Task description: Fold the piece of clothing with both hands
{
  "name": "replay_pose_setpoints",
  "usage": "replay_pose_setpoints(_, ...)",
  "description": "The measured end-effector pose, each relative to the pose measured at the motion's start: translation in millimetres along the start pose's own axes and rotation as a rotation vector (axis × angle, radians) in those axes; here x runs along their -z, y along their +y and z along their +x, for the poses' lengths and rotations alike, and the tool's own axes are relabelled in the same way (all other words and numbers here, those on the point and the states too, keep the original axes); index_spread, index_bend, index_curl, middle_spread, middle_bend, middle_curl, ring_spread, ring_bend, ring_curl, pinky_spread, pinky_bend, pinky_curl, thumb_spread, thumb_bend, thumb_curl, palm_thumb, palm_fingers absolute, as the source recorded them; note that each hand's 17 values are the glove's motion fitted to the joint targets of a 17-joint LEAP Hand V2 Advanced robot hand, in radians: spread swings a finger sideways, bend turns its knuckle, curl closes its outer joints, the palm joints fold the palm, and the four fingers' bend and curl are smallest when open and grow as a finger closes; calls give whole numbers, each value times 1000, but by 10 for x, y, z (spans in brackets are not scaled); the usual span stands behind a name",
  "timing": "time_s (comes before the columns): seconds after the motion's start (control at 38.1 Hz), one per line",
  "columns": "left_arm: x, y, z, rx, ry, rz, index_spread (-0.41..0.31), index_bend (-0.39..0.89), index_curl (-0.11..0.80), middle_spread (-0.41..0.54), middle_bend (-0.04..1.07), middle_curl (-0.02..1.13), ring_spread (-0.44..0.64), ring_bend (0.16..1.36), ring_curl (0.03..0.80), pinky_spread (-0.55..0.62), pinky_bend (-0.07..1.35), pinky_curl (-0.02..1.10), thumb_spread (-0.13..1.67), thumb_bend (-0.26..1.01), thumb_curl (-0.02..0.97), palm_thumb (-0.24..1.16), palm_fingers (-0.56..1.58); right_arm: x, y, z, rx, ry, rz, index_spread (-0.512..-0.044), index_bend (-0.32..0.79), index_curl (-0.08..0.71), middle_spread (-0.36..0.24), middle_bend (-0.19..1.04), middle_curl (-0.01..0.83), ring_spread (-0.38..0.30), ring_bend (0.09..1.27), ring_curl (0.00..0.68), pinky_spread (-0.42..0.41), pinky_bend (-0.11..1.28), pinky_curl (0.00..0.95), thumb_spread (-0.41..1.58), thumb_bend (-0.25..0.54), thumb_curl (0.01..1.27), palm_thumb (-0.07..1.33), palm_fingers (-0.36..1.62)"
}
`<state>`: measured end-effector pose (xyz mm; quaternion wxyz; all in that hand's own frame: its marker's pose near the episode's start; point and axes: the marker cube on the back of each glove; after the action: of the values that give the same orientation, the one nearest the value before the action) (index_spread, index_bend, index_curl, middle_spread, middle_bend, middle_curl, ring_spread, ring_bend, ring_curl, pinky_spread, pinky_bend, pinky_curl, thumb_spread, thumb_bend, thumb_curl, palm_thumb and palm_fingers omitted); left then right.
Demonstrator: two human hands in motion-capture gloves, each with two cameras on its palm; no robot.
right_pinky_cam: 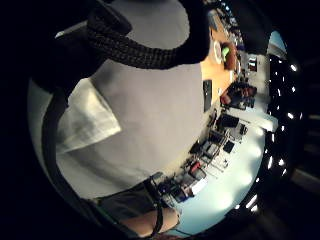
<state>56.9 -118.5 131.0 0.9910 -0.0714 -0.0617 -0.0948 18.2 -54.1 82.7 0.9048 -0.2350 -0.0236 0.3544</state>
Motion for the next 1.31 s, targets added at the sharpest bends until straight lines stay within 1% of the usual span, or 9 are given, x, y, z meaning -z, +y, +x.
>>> replay_pose_setpoints(0.13,-314,80,70,-55,75,-128,-138,193,402,-43,112,340,-56,503,392,-4,370,392,1226,-49,306,83,419,-264,57,47,-33,-68,-60,-249,55,250,47,155,413,108,345,388,235,639,422,1200,-72,384,444,321)
replay_pose_setpoints(0.29,-384,97,32,-46,97,-144,-124,207,416,2,107,308,16,464,374,50,382,384,1237,-24,277,50,362,-377,63,-42,-87,-107,99,-238,93,226,80,178,392,151,373,372,265,658,407,1205,-36,346,390,295)
replay_pose_setpoints(0.39,-316,132,11,-60,116,-207,-120,219,425,17,112,289,41,461,363,62,378,377,1258,-12,264,58,377,-339,81,-173,-38,-113,166,-223,48,192,50,246,409,85,474,371,194,638,375,1219,4,347,464,521)
replay_pose_setpoints(0.52,-203,132,-68,-66,154,-192,-123,191,424,8,117,271,33,478,354,31,415,377,1281,0,257,92,460,-296,72,-313,-8,-145,251,-197,25,160,1,330,443,-47,629,420,-19,721,402,1268,114,378,688,893)
replay_pose_setpoints(0.66,-108,152,-149,-90,182,-157,-127,180,425,-5,128,267,17,491,358,7,417,381,1300,-1,249,113,493,-220,37,-319,-28,-139,295,-187,69,167,-40,342,462,-123,668,454,-136,756,428,1256,165,397,827,1020)
replay_pose_setpoints(0.97,436,259,-685,-46,245,0,-131,178,423,-14,123,254,-7,492,360,-30,433,387,1327,-5,230,148,520,462,-73,-717,89,-459,315,-192,167,266,-105,374,498,-200,689,487,-248,742,452,1108,216,452,1078,1260)
replay_pose_setpoints(1.1,647,332,-813,-83,350,14,-134,175,421,-17,124,249,-21,498,360,-39,434,385,1330,-7,224,155,537,522,-668,-1517,264,-542,392,-194,154,288,-112,369,503,-210,684,486,-263,749,455,1021,166,469,1075,1251)
replay_pose_setpoints(1.23,542,-165,-1068,14,352,166,-135,172,419,-23,120,243,-32,504,360,-55,444,387,1335,-8,218,159,558,682,415,-2482,479,-607,410,-196,147,304,-117,376,511,-217,675,484,-269,735,456,833,75,507,1033,1237)
replay_pose_setpoints(1.31,614,-108,-1241,62,363,216,-139,172,416,-32,125,243,-40,503,357,-69,448,385,1341,-3,217,176,588,602,1142,-3064,650,-702,281,-198,144,311,-118,390,517,-220,669,483,-271,728,457,749,45,531,1034,1243)
